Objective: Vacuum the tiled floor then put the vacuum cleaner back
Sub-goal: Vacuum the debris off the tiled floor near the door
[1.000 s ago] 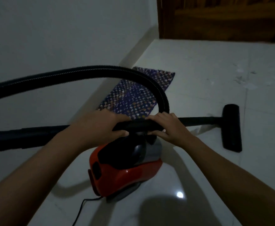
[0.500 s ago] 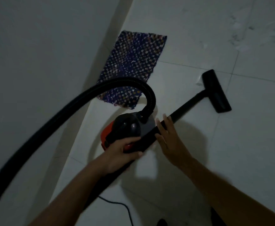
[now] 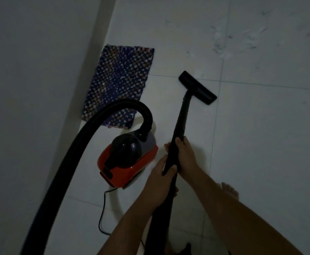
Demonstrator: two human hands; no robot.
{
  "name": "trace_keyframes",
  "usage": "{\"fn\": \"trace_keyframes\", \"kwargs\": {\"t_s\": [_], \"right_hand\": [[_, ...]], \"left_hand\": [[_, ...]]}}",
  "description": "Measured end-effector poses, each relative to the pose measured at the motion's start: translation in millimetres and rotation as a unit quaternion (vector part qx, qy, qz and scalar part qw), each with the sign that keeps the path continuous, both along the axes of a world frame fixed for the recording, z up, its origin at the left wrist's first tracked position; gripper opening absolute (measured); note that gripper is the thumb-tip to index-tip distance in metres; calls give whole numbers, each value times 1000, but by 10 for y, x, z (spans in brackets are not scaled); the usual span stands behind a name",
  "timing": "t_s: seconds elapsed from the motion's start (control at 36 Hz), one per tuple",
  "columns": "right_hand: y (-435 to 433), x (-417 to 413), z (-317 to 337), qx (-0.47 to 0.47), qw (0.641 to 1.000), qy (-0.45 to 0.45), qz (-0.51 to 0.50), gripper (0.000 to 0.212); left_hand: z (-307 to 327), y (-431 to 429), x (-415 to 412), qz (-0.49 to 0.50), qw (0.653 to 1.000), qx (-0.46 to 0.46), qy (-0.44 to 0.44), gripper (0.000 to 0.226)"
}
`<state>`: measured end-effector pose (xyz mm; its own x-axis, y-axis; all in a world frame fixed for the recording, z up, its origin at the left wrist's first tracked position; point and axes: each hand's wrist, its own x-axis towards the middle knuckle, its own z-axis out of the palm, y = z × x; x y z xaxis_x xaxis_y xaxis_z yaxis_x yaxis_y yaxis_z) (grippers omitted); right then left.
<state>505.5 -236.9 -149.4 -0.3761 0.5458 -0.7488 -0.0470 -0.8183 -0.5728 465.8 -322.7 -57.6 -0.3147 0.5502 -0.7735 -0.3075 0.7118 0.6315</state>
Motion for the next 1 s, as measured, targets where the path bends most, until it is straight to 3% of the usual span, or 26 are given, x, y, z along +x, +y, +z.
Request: {"fn": "trace_keyframes", "kwargs": {"t_s": [0.25, 0.39, 0.5, 0.72, 1.0], "right_hand": [[-345, -170, 206, 17, 998, -52, -12, 10], [-568, -179, 270, -32, 998, -13, -61, 11], [-684, -166, 289, -73, 994, 28, -82, 26], [-579, -253, 298, -44, 998, -48, 4, 30], [-103, -376, 162, 19, 980, -134, 145, 54]], "left_hand": [[381, -621, -135, -37, 996, 6, -83, 34], [394, -838, -188, -26, 994, 18, -102, 43], [409, -925, -176, 14, 990, 17, -136, 43], [416, -933, -219, 73, 980, 19, -184, 37], [294, -556, -162, 31, 985, -4, -171, 36]]}}
